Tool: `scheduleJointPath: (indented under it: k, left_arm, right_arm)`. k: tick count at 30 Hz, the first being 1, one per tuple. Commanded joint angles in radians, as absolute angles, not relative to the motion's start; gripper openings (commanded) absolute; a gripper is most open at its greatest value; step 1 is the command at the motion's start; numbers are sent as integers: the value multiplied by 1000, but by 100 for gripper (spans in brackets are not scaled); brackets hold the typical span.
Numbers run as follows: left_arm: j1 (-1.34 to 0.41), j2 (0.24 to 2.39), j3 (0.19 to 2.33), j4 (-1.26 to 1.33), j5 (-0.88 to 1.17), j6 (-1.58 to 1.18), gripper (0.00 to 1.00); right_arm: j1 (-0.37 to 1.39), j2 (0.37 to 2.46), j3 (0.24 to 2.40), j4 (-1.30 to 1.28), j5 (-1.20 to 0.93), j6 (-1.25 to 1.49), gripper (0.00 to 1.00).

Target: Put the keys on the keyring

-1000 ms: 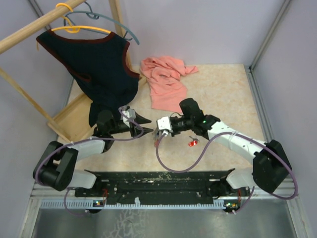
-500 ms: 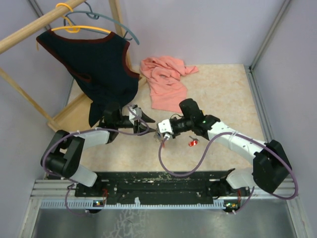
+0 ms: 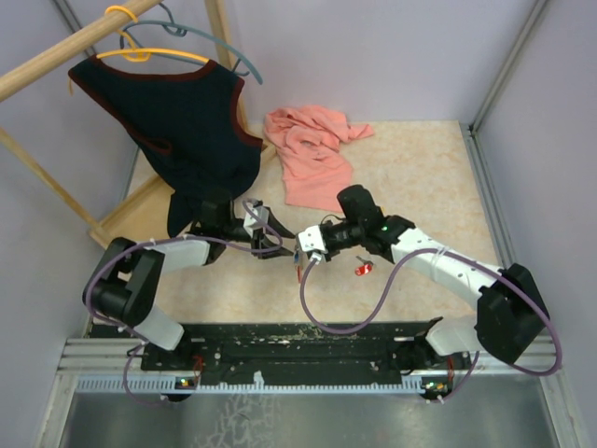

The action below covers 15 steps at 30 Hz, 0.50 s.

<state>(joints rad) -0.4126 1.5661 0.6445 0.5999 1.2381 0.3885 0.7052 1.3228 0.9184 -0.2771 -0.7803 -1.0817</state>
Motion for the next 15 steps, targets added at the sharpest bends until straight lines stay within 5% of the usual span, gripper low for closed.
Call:
scheduleJointPath:
  k: [1,10,15]
  left_arm:
    - [-414,1597,652,683,1307,339,55]
    - [-419,1662,630,900,1320,187,51]
    - [-421,1666,614,965,1309,135,28]
  right_arm:
    - [716,1316,984,-257,-832,-1107,0]
    - [721,1327,997,-263,-844,-1117,0]
    - [721,1323,986,-262,-829,-1113,0]
